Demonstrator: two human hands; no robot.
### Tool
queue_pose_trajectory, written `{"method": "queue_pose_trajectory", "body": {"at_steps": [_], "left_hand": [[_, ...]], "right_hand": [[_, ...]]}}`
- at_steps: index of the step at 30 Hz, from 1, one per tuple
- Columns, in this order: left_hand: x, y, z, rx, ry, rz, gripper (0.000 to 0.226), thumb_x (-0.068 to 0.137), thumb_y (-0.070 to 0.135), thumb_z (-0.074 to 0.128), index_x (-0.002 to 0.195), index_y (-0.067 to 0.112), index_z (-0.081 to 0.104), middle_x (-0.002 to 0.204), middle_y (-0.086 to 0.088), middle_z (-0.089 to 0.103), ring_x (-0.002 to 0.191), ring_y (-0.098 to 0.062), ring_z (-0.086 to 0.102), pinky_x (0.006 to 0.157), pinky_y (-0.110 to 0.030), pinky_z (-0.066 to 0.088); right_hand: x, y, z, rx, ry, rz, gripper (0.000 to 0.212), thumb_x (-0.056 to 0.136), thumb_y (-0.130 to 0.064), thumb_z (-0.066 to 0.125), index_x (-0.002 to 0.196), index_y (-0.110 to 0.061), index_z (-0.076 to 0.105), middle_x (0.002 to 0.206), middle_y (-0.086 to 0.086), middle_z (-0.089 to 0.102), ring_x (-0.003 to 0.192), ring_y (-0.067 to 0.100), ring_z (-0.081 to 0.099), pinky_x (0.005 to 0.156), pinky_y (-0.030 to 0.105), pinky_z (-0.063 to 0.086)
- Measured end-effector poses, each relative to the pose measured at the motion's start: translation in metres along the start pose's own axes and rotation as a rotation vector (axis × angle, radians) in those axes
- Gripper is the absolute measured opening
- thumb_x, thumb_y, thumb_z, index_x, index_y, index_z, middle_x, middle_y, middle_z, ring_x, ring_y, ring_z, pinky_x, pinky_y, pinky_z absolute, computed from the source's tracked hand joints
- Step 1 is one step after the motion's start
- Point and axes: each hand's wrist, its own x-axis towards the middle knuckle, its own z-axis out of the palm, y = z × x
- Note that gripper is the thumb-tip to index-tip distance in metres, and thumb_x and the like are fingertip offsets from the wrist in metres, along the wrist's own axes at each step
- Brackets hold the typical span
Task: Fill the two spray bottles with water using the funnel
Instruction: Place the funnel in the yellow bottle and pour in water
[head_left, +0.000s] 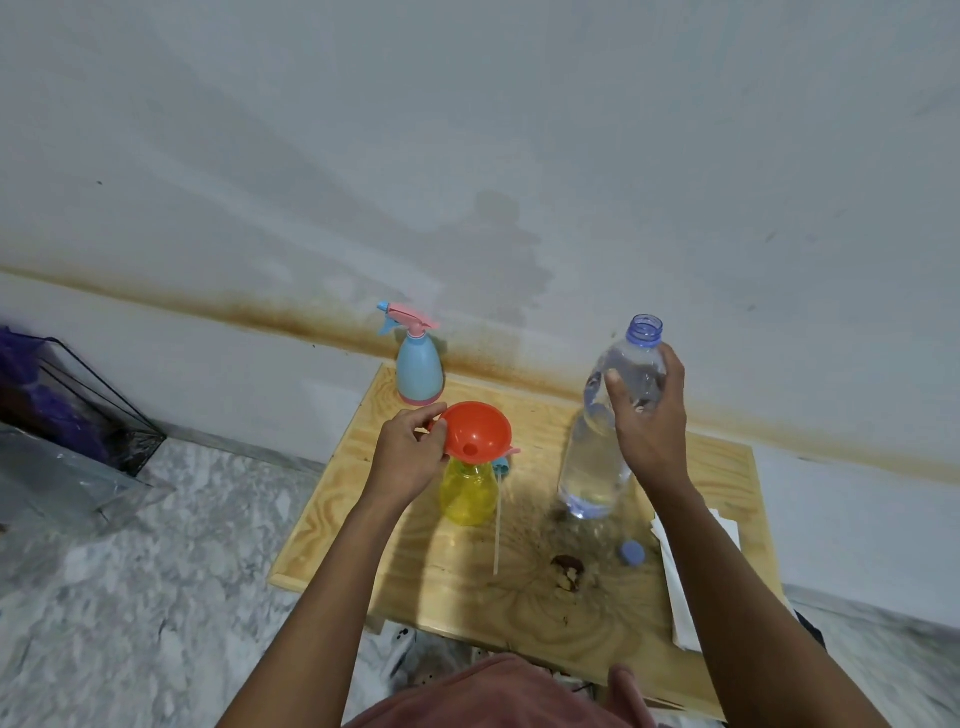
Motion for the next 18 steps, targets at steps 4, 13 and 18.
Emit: {"method": "queue_pose_trajectory", "body": {"at_steps": [4,13,18], "left_hand": [[0.001,0.000,-0.001,-0.012,-0.010,-0.009,0.030,0.099,0.016,0.058,0.128,0.017,0.066,0.117,-0.010,0.061,0.099,-0.029,0.069,0.060,-0.013,0.056],[-0.001,0.001,0.001,-0.006,-0.001,-0.004,0.031,0.100,0.015,0.057,0.130,0.013,0.064,0.119,-0.010,0.059,0.098,-0.030,0.069,0.059,-0.008,0.052],[-0.002,-0.001,0.002,-0.006,0.009,0.006,0.031,0.100,0.014,0.056,0.130,0.013,0.064,0.118,-0.011,0.059,0.097,-0.033,0.069,0.057,-0.007,0.051]], "right_hand": [[0.014,0.003,0.008,-0.023,0.119,0.018,0.060,0.091,-0.043,0.065,0.141,-0.040,0.033,0.134,-0.015,0.047,0.122,-0.002,0.047,0.102,0.027,0.042],[0.013,0.012,0.008,0.004,0.197,0.035,0.063,0.088,-0.042,0.069,0.140,-0.040,0.034,0.136,-0.015,0.046,0.119,-0.017,0.041,0.104,0.025,0.039],[0.007,0.015,0.002,0.021,0.212,0.046,0.066,0.086,-0.042,0.071,0.140,-0.042,0.033,0.138,-0.013,0.047,0.128,0.005,0.045,0.106,0.031,0.043]]}}
